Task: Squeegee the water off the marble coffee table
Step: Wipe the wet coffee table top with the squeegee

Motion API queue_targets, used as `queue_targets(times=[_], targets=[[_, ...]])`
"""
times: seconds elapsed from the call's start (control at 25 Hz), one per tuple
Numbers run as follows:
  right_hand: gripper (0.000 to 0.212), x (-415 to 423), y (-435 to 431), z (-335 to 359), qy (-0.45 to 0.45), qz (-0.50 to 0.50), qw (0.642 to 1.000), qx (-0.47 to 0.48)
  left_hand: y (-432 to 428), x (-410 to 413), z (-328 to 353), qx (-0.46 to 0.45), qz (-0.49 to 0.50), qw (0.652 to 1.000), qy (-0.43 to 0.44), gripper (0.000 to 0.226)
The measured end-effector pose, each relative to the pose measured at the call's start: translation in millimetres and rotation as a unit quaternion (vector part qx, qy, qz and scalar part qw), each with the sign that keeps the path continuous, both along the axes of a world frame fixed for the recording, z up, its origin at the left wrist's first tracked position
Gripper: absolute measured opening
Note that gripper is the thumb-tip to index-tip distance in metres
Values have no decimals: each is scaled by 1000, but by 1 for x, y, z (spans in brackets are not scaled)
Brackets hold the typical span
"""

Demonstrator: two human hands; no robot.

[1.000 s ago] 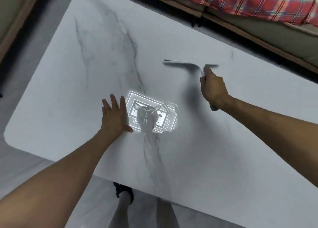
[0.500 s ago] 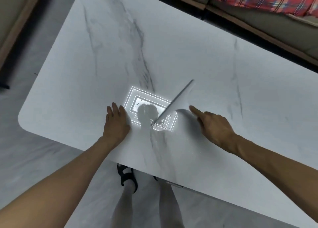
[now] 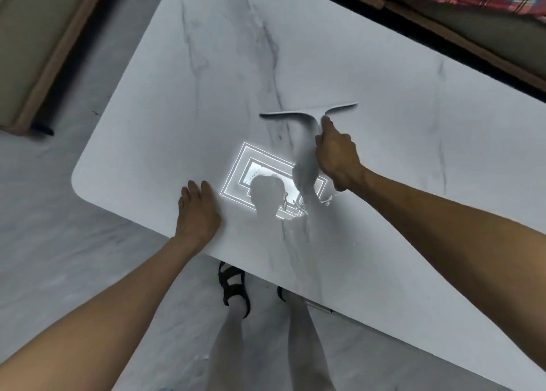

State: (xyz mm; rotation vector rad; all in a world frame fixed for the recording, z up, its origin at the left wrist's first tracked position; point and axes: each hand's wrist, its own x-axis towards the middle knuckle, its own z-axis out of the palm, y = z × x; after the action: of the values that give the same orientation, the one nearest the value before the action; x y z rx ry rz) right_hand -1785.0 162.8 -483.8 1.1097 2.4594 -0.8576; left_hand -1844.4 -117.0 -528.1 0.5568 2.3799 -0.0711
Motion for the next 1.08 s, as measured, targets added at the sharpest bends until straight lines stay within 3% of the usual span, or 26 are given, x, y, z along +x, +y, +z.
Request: queue_targets(times=[0.12, 0.28, 0.4, 0.56, 0.8, 0.96, 1.08], targets=[[52, 4, -42, -10, -4, 98, 995, 11, -7, -1, -1, 16, 3, 1000, -3, 53], [59, 76, -46, -3, -57, 281, 958, 30, -11, -4, 1, 23, 5, 999, -38, 48], [55, 137, -11, 12, -107, 300, 945, 73, -14, -5, 1, 22, 6, 998, -57, 41], [42, 172, 16, 38, -113, 241, 958, 102, -26, -9, 2, 53, -6, 996, -69, 30], [43, 51, -85, 21, -18, 365, 930, 35, -54, -25, 2, 117, 77, 988, -66, 49], [41, -41, -109, 0, -38, 452, 890, 50, -70, -52, -8, 120, 124, 984, -43, 62], [40, -53, -76, -7, -51, 391, 917, 54, -71, -59, -15, 109, 106, 987, -56, 68]])
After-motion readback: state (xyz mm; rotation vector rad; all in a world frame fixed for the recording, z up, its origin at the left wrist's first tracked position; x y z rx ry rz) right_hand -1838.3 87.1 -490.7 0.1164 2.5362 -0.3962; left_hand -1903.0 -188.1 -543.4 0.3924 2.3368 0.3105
